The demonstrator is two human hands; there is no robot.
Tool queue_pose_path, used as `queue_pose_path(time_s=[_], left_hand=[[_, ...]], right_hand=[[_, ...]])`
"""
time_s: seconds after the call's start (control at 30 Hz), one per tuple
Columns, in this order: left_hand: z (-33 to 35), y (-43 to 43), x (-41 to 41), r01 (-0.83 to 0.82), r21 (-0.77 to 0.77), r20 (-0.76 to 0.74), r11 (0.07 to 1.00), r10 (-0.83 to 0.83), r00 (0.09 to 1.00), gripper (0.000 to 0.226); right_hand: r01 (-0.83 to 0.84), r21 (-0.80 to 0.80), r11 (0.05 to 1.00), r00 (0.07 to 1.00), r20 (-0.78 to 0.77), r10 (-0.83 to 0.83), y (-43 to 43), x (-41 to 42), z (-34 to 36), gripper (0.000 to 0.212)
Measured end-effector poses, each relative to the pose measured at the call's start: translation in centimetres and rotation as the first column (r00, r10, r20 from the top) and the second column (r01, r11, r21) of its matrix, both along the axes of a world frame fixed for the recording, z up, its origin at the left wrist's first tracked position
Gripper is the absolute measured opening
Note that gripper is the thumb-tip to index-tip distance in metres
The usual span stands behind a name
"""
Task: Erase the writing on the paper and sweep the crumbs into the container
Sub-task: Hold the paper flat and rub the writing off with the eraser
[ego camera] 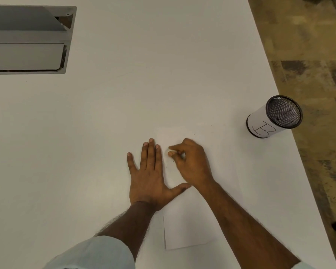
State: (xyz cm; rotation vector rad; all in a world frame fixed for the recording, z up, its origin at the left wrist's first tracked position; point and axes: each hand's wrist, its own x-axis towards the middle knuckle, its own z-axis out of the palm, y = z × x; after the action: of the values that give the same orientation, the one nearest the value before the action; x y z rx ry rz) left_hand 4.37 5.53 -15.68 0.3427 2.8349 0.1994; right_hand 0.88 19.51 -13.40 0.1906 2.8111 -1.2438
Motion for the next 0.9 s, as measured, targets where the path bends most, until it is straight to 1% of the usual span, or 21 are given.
queue_pose_path(time_s=[0.07, 0.13, 0.17, 0.3, 0.33, 0.5, 0.53, 0.67, 0.7, 0.83, 0.9], left_hand=[[0.1, 0.1, 0.1, -0.003, 0.006, -0.009, 1.000, 0.003, 1.000, 0.129], [0.0, 0.0, 0.1, -0.010, 0.012, -0.016, 1.000, 0.011, 1.000, 0.129], [0.0, 0.0, 0.1, -0.009, 0.012, -0.014, 1.000, 0.010, 1.000, 0.129], [0.0, 0.1, 0.1, -0.003, 0.018, -0.019, 1.000, 0.004, 1.000, 0.128], [0.0, 0.1, 0.1, -0.004, 0.018, -0.017, 1.000, 0.005, 1.000, 0.128], [-0.1, 0.1, 0.0, -0.004, 0.006, -0.010, 1.000, 0.004, 1.000, 0.129], [-0.1, 0.0, 0.1, -0.004, 0.006, -0.011, 1.000, 0.004, 1.000, 0.129], [0.0, 0.1, 0.1, -0.005, 0.027, -0.021, 1.000, 0.006, 1.000, 0.127], [-0.1, 0.1, 0.1, -0.004, 0.027, -0.020, 1.000, 0.005, 1.000, 0.127], [-0.1, 0.1, 0.0, -0.010, 0.014, -0.016, 1.000, 0.010, 1.000, 0.129], [-0.1, 0.1, 0.1, -0.004, 0.014, -0.016, 1.000, 0.005, 1.000, 0.128]], right_hand=[[0.122, 0.004, 0.993, 0.990, -0.069, -0.121, 1.5, -1.0, -0.2, 0.013], [0.211, -0.004, 0.978, 0.973, -0.091, -0.210, 2.7, -1.2, -0.2, 0.013], [0.215, -0.014, 0.977, 0.973, -0.084, -0.215, 2.7, -0.9, -0.3, 0.013], [0.070, -0.036, 0.997, 0.997, -0.020, -0.071, 1.4, 1.4, 0.0, 0.015], [0.063, -0.034, 0.997, 0.998, -0.021, -0.064, 1.5, 1.4, -0.1, 0.016], [0.206, -0.018, 0.978, 0.974, -0.090, -0.206, 3.1, -0.3, -0.3, 0.014], [0.201, -0.022, 0.979, 0.976, -0.086, -0.202, 2.9, -0.2, -0.3, 0.013], [0.067, -0.025, 0.997, 0.996, -0.053, -0.068, 1.9, 1.2, -0.2, 0.014], [0.079, -0.018, 0.997, 0.995, -0.054, -0.080, 2.3, 1.0, -0.3, 0.014], [0.257, -0.010, 0.966, 0.962, -0.091, -0.257, 4.0, -0.4, -0.4, 0.011], [0.219, -0.042, 0.975, 0.973, -0.066, -0.221, 3.4, 0.2, -0.4, 0.011]])
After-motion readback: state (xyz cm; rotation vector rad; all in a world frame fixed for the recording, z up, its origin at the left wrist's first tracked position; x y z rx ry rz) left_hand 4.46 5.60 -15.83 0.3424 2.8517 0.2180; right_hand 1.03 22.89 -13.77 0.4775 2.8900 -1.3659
